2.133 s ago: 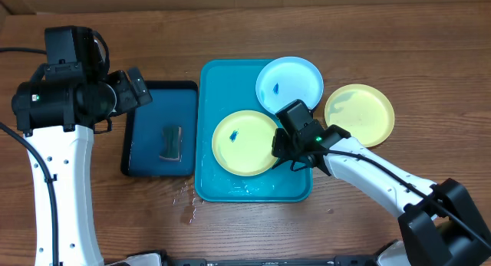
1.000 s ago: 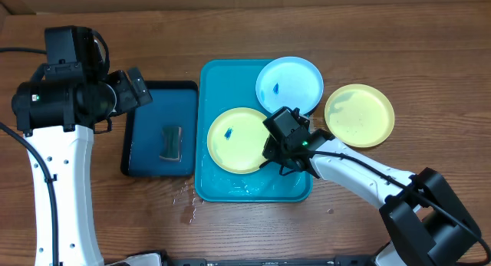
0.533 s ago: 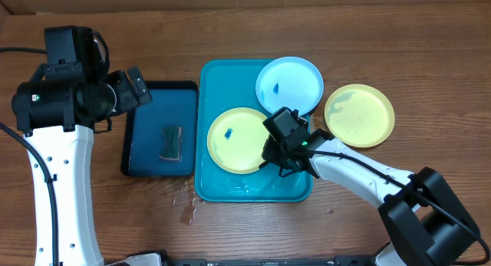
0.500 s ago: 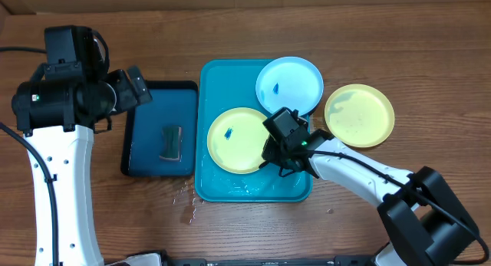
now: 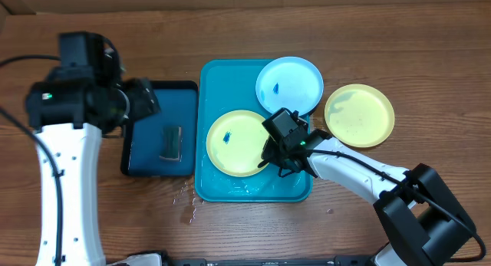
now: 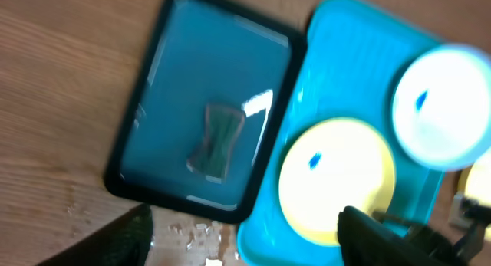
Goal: Clean dirty plates on tray and stack at the side
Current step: 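Lower the left gripper into the water tray toward the sponge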
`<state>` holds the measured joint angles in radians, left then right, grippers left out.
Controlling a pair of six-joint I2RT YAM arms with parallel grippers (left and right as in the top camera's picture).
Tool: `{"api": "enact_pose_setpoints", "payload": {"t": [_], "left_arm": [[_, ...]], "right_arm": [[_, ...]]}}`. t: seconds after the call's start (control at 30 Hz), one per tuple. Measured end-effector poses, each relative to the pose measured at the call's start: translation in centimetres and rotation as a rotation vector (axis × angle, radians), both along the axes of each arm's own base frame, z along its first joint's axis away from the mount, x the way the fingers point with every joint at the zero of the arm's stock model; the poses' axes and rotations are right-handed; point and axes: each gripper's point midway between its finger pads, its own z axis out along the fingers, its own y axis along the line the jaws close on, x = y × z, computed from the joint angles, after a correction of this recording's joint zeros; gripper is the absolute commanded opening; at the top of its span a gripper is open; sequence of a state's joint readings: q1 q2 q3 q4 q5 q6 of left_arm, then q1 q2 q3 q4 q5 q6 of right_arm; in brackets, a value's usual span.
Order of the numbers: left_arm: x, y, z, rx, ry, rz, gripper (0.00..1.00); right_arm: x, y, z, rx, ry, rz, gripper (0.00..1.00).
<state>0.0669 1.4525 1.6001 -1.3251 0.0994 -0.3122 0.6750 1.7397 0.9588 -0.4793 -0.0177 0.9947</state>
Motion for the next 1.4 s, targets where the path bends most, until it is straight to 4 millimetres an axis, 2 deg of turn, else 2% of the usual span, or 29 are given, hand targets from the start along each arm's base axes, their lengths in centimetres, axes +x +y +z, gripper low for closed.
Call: {"api": "enact_pose_setpoints", "payload": {"t": [0.03,0.13,0.2,0.33,0.53,0.6,0.8,1.2,1.4], "left_arm": [[-0.3,-0.5,-1.0,-0.003,0.027,-0.016,0.74],[-0.8,-1.5,-3.5,-0.002,0.077,-0.054,0.75],[-1.1,-2.0,-5.0,0.003,0.103,-0.074,0.77],[-1.7,-2.5,-7.3,0.029,0.143,-0.109,0.76],[-1.6,-2.5,-7.7,0.038,0.142,-0.115,0.72],[-1.6,-2.5,-7.7,0.041,0.142,-0.114,0.69],[-1.6,-2.5,-7.7,0.041,0.141,-0.114,0.64],[-1.8,-4.1,-7.7,0.052,0.14,-0.169,0.65],[-1.8,-4.1,-7.7,0.052,0.14,-0.17,0.65]], "right_arm": [[0.0,0.0,0.0,0.001,0.001,-0.003,0.18],[0.0,-0.1,0.0,-0.002,0.001,-0.004,0.23],[-0.1,0.0,0.0,0.002,0.005,0.001,0.22],[-0.4,0.1,-0.1,0.006,0.019,0.006,0.11],[-0.6,0.2,-0.2,0.012,0.03,0.003,0.1],[-0.6,0.2,-0.5,0.01,0.038,-0.003,0.04],[-0.4,0.4,-0.7,0.019,0.037,-0.012,0.04],[0.2,-0.4,-0.7,0.021,0.038,-0.04,0.04],[0.4,-0.6,-0.7,0.023,0.038,-0.048,0.04]]}}
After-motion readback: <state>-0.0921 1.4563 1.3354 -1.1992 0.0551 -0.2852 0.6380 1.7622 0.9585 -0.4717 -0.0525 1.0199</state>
